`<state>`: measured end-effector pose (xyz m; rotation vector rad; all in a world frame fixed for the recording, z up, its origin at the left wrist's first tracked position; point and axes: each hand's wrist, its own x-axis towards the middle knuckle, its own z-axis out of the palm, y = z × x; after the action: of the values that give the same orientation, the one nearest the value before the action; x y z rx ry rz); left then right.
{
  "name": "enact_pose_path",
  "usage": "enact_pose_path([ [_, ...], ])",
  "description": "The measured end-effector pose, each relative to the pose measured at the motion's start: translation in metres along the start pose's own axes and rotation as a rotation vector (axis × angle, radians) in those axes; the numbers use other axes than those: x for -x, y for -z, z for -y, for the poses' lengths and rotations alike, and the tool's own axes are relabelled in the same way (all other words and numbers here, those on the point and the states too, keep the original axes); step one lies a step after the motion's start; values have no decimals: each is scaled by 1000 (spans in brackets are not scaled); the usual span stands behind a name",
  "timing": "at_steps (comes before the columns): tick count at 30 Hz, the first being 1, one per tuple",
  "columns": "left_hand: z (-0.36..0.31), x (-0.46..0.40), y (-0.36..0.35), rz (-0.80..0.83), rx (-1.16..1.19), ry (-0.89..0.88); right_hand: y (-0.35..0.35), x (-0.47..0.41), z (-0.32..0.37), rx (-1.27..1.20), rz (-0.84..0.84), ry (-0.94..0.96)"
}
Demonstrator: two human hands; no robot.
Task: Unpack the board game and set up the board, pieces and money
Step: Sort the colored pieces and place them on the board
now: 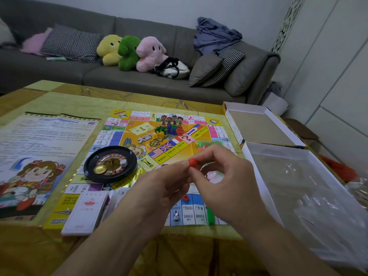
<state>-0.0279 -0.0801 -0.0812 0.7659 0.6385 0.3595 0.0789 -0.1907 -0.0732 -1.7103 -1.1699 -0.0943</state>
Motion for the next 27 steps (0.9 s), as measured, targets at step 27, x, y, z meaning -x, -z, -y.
enact_pose_path([
  [27, 7, 0, -6, 43, 58, -113, -4, 7, -7, 153, -91, 123],
])
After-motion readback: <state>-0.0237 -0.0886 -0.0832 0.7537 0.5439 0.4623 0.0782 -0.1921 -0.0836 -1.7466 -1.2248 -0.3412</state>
